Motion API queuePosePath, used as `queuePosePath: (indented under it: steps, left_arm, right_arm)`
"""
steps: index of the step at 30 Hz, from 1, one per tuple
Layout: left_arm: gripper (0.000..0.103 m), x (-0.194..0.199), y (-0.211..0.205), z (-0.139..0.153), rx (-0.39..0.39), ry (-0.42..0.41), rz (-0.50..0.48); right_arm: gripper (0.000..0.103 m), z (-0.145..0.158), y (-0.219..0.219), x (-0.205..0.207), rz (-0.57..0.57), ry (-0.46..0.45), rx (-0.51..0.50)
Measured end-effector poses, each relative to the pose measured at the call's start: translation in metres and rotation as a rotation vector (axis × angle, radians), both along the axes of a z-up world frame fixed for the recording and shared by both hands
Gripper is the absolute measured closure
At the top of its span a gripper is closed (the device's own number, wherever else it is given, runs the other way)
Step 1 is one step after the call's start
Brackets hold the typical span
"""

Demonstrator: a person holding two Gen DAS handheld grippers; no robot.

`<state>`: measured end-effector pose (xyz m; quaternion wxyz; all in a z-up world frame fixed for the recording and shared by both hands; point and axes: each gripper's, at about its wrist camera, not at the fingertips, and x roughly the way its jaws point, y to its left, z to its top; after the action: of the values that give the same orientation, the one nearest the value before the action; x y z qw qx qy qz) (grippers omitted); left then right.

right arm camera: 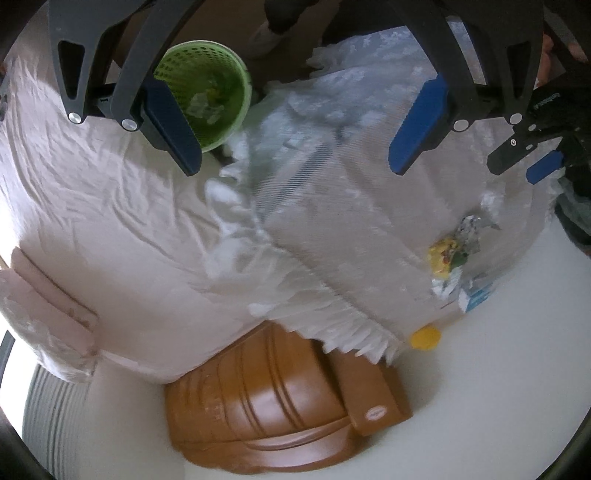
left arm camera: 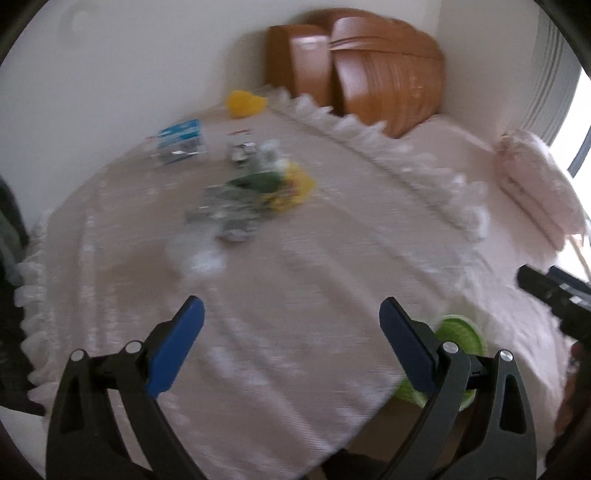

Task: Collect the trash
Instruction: 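Move both tools back toward the trash on the bed, then grasp a clear plastic bag with the left tool while the right tool grasps a yellow snack bag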

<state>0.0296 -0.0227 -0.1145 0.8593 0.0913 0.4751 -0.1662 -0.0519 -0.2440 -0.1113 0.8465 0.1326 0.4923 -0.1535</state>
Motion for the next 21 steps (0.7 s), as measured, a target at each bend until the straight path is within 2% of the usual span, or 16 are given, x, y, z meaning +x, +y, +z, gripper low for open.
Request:
queuePosePath:
  steps: [7, 11, 14, 17, 20, 21]
  left_arm:
    - [0.011, 0.038, 0.048, -0.025, 0.013, 0.018, 0.06]
    - [0.012, 0.062, 0.056, -0.036, -0.011, 0.01, 0.026]
    - [0.013, 0.077, 0.052, -0.046, 0.009, 0.0, -0.021]
    - [0.02, 0.092, 0.05, -0.059, 0.008, 0.028, -0.062]
    - [0.035, 0.103, 0.047, -0.073, 0.03, 0.048, -0.094]
    - [0.043, 0.105, 0.047, -0.075, 0.042, 0.04, -0.099]
  right_arm:
    - [0.003, -0.021, 0.029, 0.035, 0.051, 0.033, 0.044]
    - [0.003, -0.03, 0.042, 0.053, 0.072, 0.052, 0.057]
    - [0.002, -0.034, 0.052, 0.066, 0.098, 0.06, 0.061]
    - [0.002, -0.038, 0.062, 0.077, 0.12, 0.069, 0.056]
    - [0.002, -0.04, 0.068, 0.084, 0.122, 0.079, 0.055]
    - [0.002, -0.041, 0.069, 0.086, 0.122, 0.08, 0.056]
